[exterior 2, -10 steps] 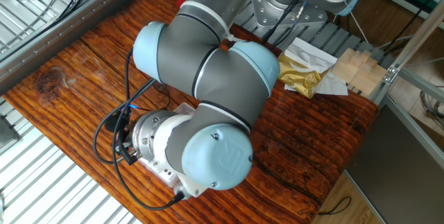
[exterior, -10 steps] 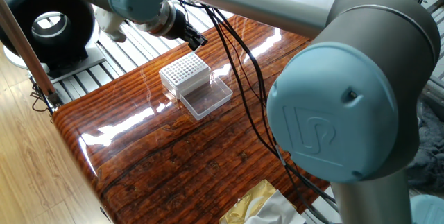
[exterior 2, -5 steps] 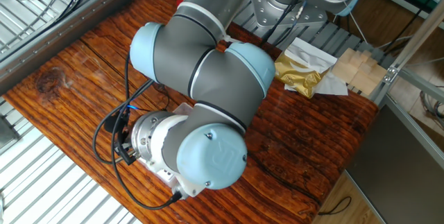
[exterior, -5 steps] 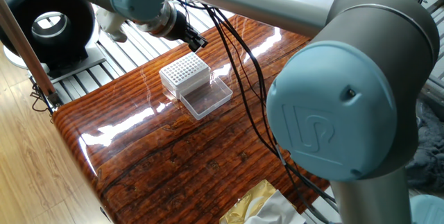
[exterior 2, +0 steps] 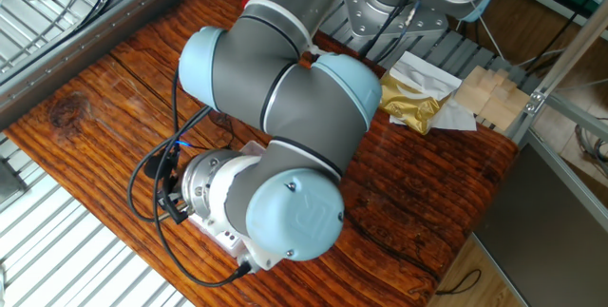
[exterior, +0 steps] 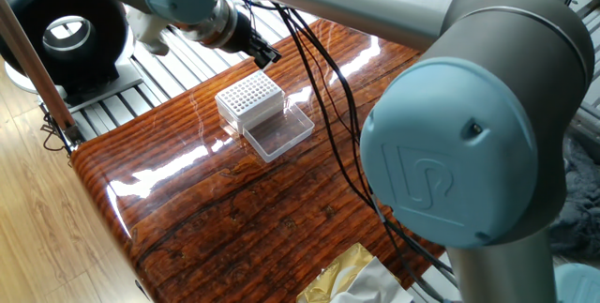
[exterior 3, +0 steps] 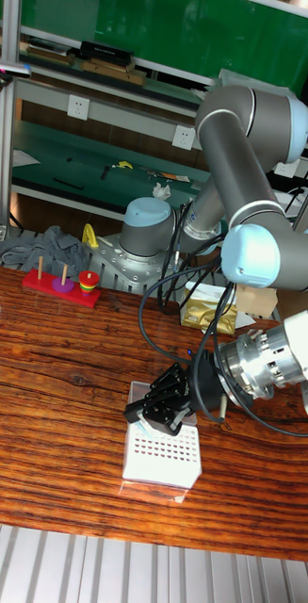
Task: Insert a medium pipette tip into the holder for medium pipette tips
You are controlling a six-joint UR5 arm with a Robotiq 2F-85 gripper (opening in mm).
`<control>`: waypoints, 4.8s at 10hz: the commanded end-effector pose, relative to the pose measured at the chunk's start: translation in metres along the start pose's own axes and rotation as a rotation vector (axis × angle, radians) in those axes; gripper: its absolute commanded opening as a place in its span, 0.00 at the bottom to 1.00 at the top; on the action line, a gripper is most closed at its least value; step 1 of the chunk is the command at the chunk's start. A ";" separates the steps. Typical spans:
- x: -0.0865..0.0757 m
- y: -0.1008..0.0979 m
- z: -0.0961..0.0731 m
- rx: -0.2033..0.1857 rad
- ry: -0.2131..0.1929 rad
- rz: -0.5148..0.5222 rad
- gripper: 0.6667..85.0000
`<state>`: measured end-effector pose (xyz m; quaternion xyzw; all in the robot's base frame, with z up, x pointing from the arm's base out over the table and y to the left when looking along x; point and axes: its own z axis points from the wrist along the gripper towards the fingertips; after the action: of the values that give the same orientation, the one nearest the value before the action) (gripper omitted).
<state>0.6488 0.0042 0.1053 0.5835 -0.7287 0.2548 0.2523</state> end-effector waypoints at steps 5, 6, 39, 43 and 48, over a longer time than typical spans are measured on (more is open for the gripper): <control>0.012 -0.009 -0.002 0.020 0.064 0.021 0.00; 0.017 -0.008 -0.002 0.015 0.087 0.029 0.00; 0.034 -0.012 -0.031 0.163 0.665 -0.110 0.00; 0.034 -0.015 -0.036 0.184 0.703 -0.115 0.00; 0.027 -0.012 -0.034 0.200 0.743 -0.119 0.00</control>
<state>0.6608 0.0019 0.1550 0.5175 -0.5261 0.5004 0.4527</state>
